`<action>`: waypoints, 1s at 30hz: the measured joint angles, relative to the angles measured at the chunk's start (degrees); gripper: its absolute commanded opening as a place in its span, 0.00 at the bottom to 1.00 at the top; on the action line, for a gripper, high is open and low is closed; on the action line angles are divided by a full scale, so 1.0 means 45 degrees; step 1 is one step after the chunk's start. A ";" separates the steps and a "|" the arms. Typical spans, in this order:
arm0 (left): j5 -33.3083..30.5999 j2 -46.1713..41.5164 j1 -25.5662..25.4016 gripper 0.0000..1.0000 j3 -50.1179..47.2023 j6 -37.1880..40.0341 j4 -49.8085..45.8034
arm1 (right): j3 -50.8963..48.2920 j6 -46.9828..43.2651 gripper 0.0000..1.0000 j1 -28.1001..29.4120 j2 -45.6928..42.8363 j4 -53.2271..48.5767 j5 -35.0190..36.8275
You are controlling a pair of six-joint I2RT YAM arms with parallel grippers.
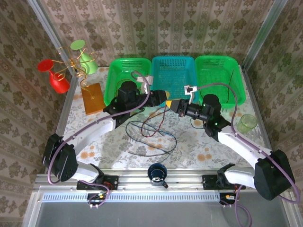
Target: Untangle the cables
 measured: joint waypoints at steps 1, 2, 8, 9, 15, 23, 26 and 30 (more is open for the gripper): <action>0.0039 0.0005 -0.0010 0.38 0.0000 -0.0044 0.0005 | 0.0000 -0.0068 0.00 0.0000 -0.0019 0.0000 0.0029; 0.0049 0.0005 -0.0010 0.38 0.0000 -0.0073 0.0010 | 0.0000 -0.0126 0.00 0.0000 -0.0024 0.0000 0.0073; 0.0136 0.0005 -0.0146 0.33 0.0000 -0.0267 0.0102 | 0.0000 -0.0272 0.00 0.0000 -0.0019 -0.0029 0.0238; 0.0136 0.0005 -0.0180 0.33 0.0000 -0.0282 0.0102 | 0.0000 -0.0272 0.00 0.0000 -0.0019 -0.0024 0.0257; 0.0180 0.0005 -0.0262 0.27 0.0000 -0.0287 0.0102 | -0.0010 -0.0214 0.00 0.0000 -0.0019 0.0068 0.0427; 0.0078 0.0005 -0.0257 0.00 -0.0053 -0.0325 0.0073 | -0.0010 -0.0126 0.00 0.0005 -0.0019 0.0214 0.0549; 0.0029 0.0005 -0.0262 0.00 -0.0053 -0.0228 0.0044 | -0.0019 -0.0029 0.00 0.0010 -0.0019 0.0228 0.0554; 0.0019 0.0005 -0.0262 0.00 -0.0058 -0.0228 -0.0063 | -0.0083 0.0063 0.00 0.0010 -0.0019 0.0243 0.0554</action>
